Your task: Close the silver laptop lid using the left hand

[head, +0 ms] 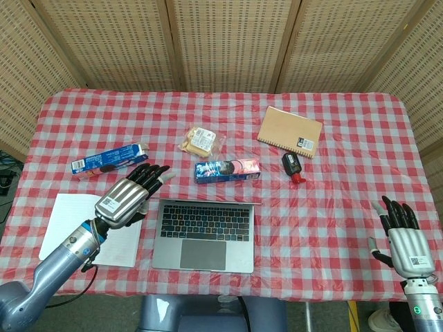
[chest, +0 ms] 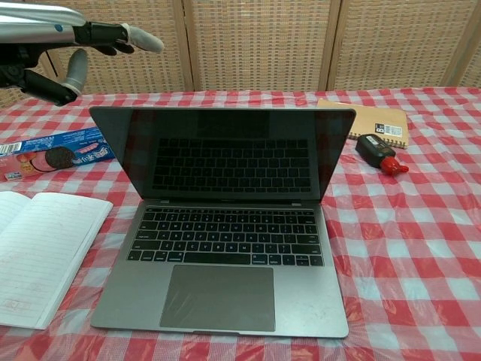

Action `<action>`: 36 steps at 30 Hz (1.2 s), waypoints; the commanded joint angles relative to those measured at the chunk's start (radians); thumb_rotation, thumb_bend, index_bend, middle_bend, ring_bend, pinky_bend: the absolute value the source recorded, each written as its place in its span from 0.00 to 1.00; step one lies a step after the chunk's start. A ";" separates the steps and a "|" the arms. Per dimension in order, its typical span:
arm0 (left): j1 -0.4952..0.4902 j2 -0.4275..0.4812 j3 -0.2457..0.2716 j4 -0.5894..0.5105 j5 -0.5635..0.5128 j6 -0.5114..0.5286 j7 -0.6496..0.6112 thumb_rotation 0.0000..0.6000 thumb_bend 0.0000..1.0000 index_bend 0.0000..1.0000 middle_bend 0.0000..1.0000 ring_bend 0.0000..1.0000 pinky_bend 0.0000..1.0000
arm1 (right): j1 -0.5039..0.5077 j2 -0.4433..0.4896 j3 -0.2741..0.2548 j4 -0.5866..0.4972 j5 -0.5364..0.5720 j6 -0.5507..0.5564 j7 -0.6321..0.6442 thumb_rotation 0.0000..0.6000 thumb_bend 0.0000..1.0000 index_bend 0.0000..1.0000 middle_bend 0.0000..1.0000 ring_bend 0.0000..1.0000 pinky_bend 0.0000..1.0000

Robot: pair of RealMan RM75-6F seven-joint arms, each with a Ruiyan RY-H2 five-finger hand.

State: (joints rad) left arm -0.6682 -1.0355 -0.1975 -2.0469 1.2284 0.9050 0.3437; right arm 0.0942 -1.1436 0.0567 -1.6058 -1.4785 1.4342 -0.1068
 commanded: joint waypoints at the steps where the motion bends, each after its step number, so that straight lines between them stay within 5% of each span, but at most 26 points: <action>1: -0.029 -0.024 -0.007 0.001 -0.046 -0.004 0.032 1.00 1.00 0.06 0.00 0.01 0.12 | 0.000 -0.001 -0.001 0.001 -0.002 0.001 0.000 1.00 0.64 0.00 0.00 0.00 0.00; 5: -0.050 -0.051 -0.017 0.011 -0.079 0.008 0.038 1.00 1.00 0.12 0.00 0.06 0.21 | 0.001 -0.002 -0.003 0.001 -0.005 -0.001 0.002 1.00 0.64 0.00 0.00 0.00 0.00; 36: -0.156 -0.106 0.065 -0.042 -0.178 -0.001 0.137 1.00 1.00 0.32 0.16 0.17 0.28 | 0.002 0.001 -0.007 0.001 -0.009 -0.003 0.010 1.00 0.68 0.00 0.00 0.00 0.00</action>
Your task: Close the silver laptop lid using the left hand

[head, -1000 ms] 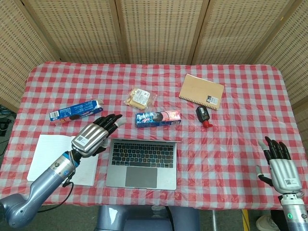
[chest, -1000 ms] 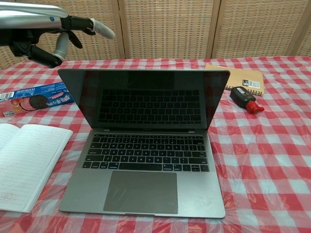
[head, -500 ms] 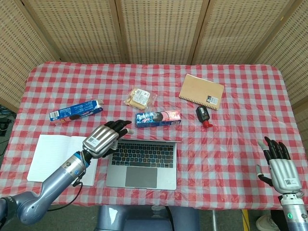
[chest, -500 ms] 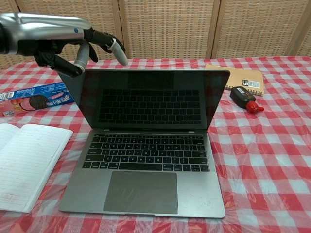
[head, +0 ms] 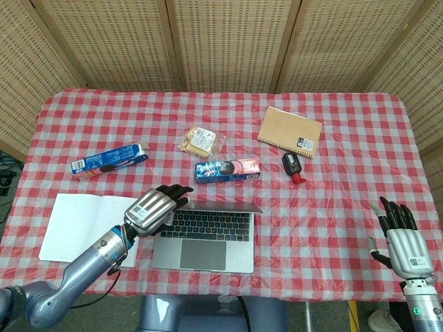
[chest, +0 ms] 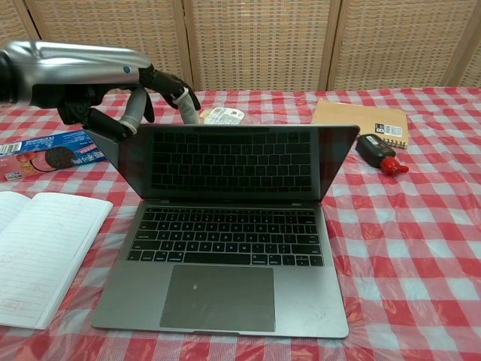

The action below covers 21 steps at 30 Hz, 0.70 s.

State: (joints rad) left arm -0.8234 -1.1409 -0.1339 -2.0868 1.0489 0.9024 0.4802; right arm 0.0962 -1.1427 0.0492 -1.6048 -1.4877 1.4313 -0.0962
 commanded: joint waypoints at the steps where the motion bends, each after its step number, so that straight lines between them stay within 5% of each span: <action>1: -0.001 0.000 0.004 -0.006 0.002 0.003 0.000 1.00 1.00 0.32 0.16 0.17 0.28 | 0.000 0.000 0.000 0.000 0.000 0.000 -0.001 1.00 0.68 0.00 0.00 0.00 0.00; 21: 0.022 0.007 0.088 -0.041 0.077 -0.020 -0.041 1.00 1.00 0.34 0.17 0.18 0.29 | -0.001 0.005 0.000 -0.004 0.000 0.002 0.004 1.00 0.68 0.00 0.00 0.00 0.00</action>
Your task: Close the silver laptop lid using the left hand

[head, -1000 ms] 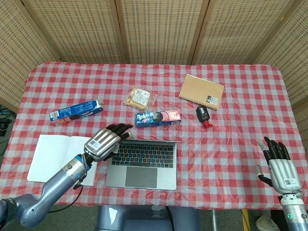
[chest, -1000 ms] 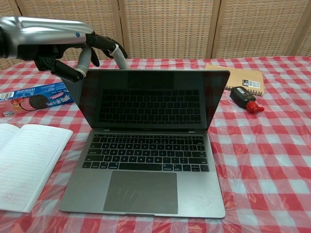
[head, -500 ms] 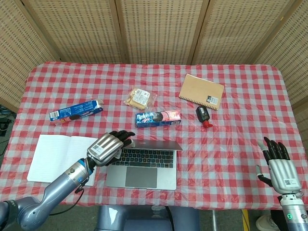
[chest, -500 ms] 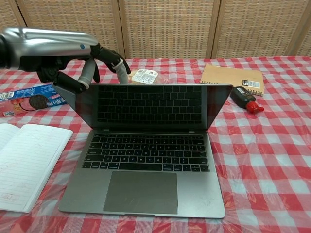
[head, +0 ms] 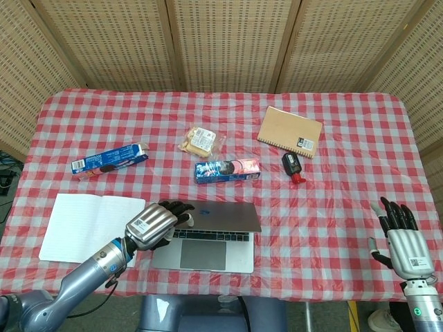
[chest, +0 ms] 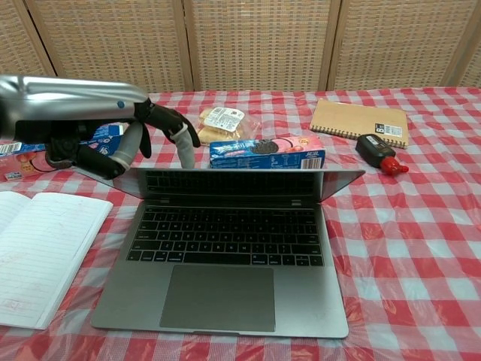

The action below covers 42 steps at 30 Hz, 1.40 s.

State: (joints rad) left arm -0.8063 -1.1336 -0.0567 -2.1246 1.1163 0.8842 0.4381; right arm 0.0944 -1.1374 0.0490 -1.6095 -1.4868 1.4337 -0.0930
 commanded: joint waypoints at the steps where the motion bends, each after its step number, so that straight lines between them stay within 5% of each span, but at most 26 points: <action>1: 0.006 -0.002 0.017 -0.003 0.014 -0.004 -0.001 1.00 1.00 0.34 0.17 0.18 0.29 | 0.001 -0.001 0.000 0.002 -0.003 -0.001 0.002 1.00 0.68 0.00 0.00 0.00 0.00; 15: 0.029 -0.084 0.093 0.039 0.048 -0.008 0.023 1.00 1.00 0.34 0.17 0.18 0.29 | 0.000 0.005 -0.001 -0.001 0.005 -0.005 0.007 1.00 0.68 0.01 0.00 0.00 0.00; 42: 0.017 -0.244 0.147 0.151 -0.034 -0.024 0.110 1.00 1.00 0.33 0.17 0.18 0.29 | 0.001 0.016 0.000 -0.005 0.018 -0.019 0.025 1.00 0.68 0.02 0.00 0.00 0.00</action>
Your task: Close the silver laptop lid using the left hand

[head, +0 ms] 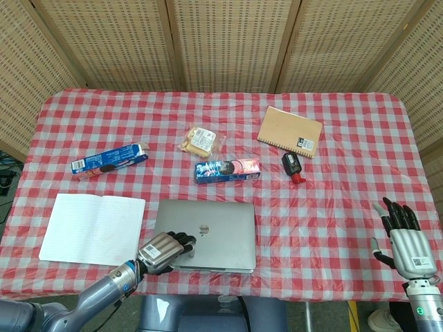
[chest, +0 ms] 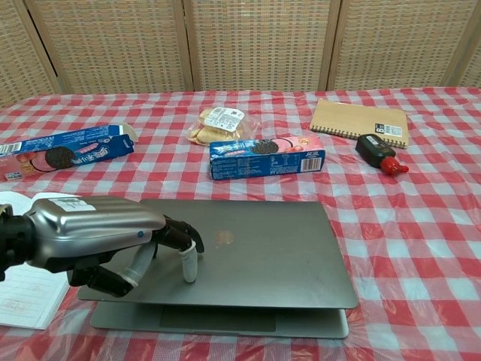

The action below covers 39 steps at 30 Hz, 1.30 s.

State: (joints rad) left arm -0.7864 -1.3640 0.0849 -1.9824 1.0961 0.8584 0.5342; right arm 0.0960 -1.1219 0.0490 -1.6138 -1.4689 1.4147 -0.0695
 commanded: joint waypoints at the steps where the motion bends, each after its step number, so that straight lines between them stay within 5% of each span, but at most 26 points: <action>1: -0.004 -0.018 0.007 0.011 -0.023 0.001 0.018 1.00 1.00 0.33 0.17 0.18 0.29 | -0.001 0.002 0.000 -0.001 0.001 0.000 0.004 1.00 0.68 0.02 0.00 0.00 0.00; 20: -0.021 -0.076 0.029 0.057 -0.094 0.014 0.076 1.00 1.00 0.33 0.17 0.18 0.28 | -0.001 0.006 -0.001 -0.004 -0.001 -0.001 0.008 1.00 0.68 0.02 0.00 0.00 0.00; 25: -0.012 -0.069 0.025 0.046 -0.067 0.041 0.062 1.00 1.00 0.24 0.07 0.13 0.21 | -0.003 0.007 -0.001 -0.005 -0.006 0.007 0.009 1.00 0.68 0.02 0.00 0.00 0.00; 28: 0.030 -0.055 0.011 0.022 0.030 0.114 0.004 1.00 0.86 0.08 0.01 0.03 0.11 | -0.005 0.007 0.000 -0.003 -0.010 0.014 0.011 1.00 0.68 0.02 0.00 0.00 0.00; 30: 0.062 -0.036 0.012 0.007 0.099 0.171 -0.031 1.00 0.67 0.00 0.00 0.00 0.02 | -0.005 0.006 0.000 -0.001 -0.010 0.015 0.013 1.00 0.68 0.02 0.00 0.00 0.00; 39: 0.317 -0.009 0.062 0.110 0.344 0.623 0.099 1.00 0.43 0.00 0.00 0.00 0.00 | -0.003 -0.011 0.004 0.020 -0.015 0.022 0.003 1.00 0.66 0.01 0.00 0.00 0.00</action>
State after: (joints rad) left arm -0.5978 -1.3877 0.1184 -1.9364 1.3432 1.3063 0.5683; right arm 0.0925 -1.1314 0.0523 -1.5953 -1.4832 1.4362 -0.0647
